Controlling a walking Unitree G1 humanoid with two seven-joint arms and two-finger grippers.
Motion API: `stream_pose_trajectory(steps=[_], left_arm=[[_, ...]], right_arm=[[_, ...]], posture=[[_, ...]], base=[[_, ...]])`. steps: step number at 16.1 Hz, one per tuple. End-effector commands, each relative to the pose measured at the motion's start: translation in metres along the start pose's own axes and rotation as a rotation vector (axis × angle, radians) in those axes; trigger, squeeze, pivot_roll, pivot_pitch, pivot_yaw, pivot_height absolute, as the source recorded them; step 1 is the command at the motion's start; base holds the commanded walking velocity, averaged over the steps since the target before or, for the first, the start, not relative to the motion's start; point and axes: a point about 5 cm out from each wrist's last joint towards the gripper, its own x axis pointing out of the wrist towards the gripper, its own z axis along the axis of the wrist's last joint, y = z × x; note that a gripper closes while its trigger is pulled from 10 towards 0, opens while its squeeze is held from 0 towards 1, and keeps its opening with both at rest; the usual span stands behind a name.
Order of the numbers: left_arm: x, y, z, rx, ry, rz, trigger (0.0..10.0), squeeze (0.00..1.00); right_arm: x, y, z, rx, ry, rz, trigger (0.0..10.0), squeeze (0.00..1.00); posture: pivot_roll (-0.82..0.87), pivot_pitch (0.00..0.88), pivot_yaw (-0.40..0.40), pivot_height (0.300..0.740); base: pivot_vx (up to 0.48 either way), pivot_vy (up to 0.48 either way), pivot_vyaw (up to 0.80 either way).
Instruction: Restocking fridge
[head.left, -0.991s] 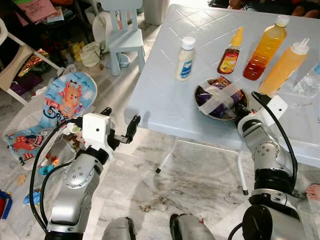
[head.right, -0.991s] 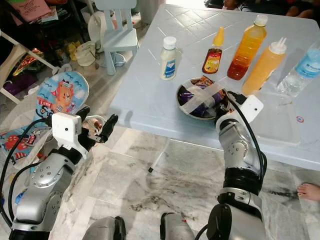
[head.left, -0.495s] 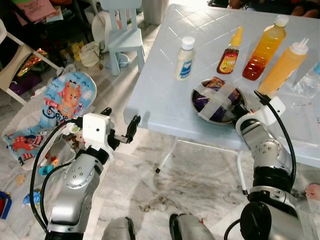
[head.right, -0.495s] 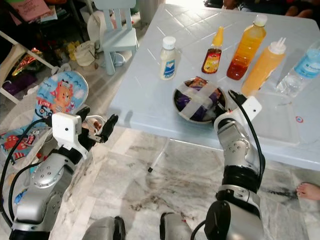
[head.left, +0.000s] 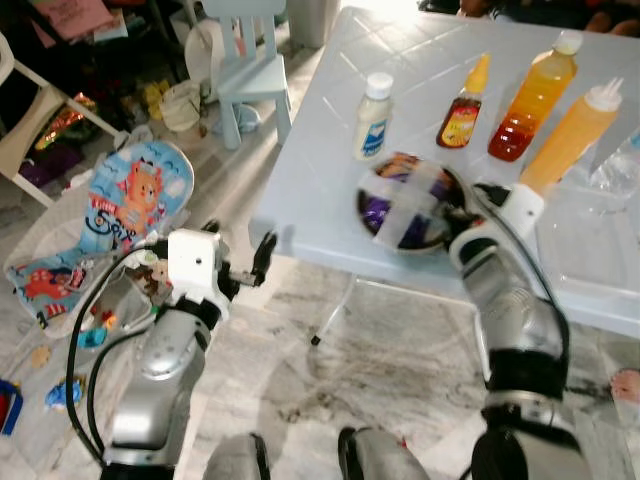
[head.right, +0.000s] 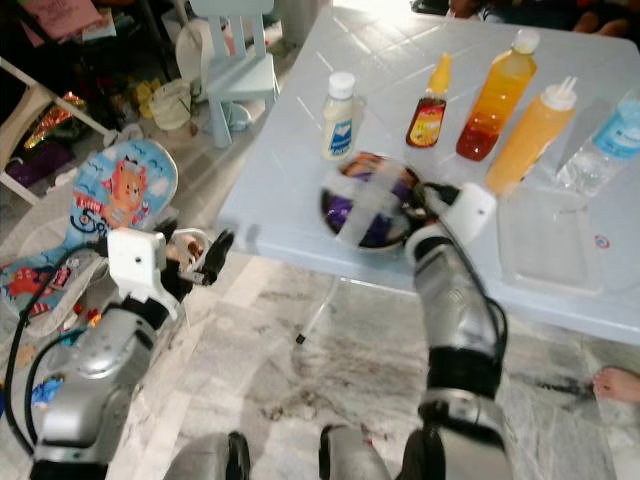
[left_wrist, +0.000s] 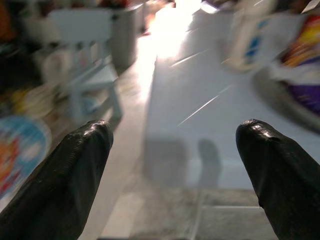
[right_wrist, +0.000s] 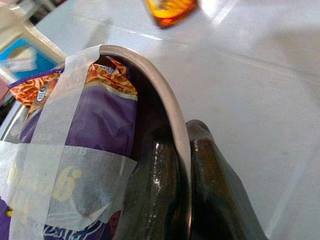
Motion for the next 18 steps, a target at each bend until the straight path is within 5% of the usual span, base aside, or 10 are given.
stream_pose_trajectory(steps=[1, 5, 6, 7, 11, 18], left_arm=[[-0.001, 0.007, -0.008, 0.009, 0.042, 0.065, 10.0, 0.00], [0.001, 0.016, -0.016, 0.004, 0.065, 0.116, 10.0, 0.00], [0.004, 0.018, -0.014, 0.007, 0.056, 0.126, 10.0, 0.00], [0.006, 0.018, -0.012, 0.012, 0.048, 0.130, 10.0, 0.00], [0.013, 0.022, -0.005, 0.020, 0.019, 0.146, 10.0, 0.00], [0.004, 0.022, -0.012, 0.021, 0.032, 0.168, 10.0, 0.00]], right_arm=[[-0.003, 0.003, -0.001, -0.049, -0.032, 0.014, 0.0, 0.00], [-0.010, 0.011, -0.001, -0.139, -0.114, 0.053, 0.0, 0.00], [-0.011, 0.012, 0.000, -0.163, -0.129, 0.057, 7.3, 0.00], [-0.011, 0.014, 0.001, -0.183, -0.143, 0.062, 10.0, 0.00], [-0.020, 0.031, 0.000, -0.310, -0.185, 0.184, 10.0, 0.00], [-0.027, 0.037, -0.014, -0.285, -0.147, 0.245, 10.0, 0.00]], posture=[[-0.03, 0.090, -0.005, 0.740], [-0.03, 0.067, -0.005, 0.740], [-0.03, 0.063, -0.014, 0.740], [-0.03, 0.063, -0.015, 0.740], [-0.04, 0.074, -0.019, 0.740], [-0.02, 0.043, -0.038, 0.740]], base=[[0.000, 0.000, 0.00], [0.000, 0.000, 0.00], [0.000, 0.000, 0.00], [0.000, 0.000, 0.00], [-0.153, 0.000, 0.33], [-0.327, 0.000, 0.65]])
